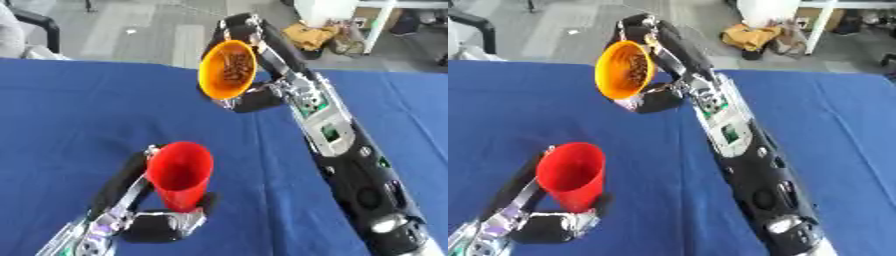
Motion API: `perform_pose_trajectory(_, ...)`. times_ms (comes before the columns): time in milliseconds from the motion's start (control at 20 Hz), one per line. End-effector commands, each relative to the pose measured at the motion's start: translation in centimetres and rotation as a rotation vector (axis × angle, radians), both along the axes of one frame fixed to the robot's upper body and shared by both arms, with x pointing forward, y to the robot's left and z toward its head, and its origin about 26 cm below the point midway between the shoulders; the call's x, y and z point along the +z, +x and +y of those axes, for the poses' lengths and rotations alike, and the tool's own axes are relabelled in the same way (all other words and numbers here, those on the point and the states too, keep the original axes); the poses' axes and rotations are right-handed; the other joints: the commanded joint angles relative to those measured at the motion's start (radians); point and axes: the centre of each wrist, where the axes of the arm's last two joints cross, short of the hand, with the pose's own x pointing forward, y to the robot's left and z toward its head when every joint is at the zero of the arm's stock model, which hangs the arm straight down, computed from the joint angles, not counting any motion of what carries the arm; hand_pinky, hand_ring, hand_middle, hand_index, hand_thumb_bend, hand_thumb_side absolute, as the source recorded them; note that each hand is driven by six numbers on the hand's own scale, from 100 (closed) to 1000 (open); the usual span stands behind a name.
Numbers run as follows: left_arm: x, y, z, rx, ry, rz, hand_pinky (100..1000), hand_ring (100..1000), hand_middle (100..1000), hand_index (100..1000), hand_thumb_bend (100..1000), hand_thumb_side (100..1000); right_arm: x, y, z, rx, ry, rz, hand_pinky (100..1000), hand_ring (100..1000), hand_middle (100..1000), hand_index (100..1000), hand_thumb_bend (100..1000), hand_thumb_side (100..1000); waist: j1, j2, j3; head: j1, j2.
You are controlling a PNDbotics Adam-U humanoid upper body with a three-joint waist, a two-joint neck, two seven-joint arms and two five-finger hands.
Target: Pour the contents of one cup into another cup.
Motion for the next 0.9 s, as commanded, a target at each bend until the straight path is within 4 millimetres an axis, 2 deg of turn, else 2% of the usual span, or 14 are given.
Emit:
perform_pose_trajectory(50, 0.65, 0.06, -0.27, -0.013, -0.001, -0.027, 486, 339, 358, 556, 127, 549, 1.13, -0.45, 0.47, 0.026, 0.001, -0.033, 453, 372, 434, 490, 100, 100, 0.005, -0.023, -0.001, 0.001, 0.0)
perform_pose_trajectory(250, 0.62, 0.1, -0.34, -0.015, 0.001, -0.027, 486, 338, 358, 556, 126, 549, 0.95, -0.46, 0.72, 0.037, -0.012, -0.031, 452, 372, 434, 490, 100, 100, 0.005, -0.023, -0.002, -0.004, -0.003)
perform_pose_trajectory(650, 0.59, 0.16, -0.32, -0.012, -0.001, -0.026, 486, 338, 359, 557, 123, 551, 0.78, -0.54, 0.94, 0.05, -0.027, -0.037, 451, 372, 434, 491, 100, 100, 0.005, -0.022, -0.002, -0.05, -0.029)
perform_pose_trajectory(900, 0.58, 0.16, -0.28, -0.009, -0.003, -0.026, 486, 338, 359, 557, 120, 552, 0.77, -0.6, 1.04, 0.054, -0.041, -0.051, 452, 375, 437, 494, 100, 100, 0.005, -0.022, -0.002, -0.049, -0.029)
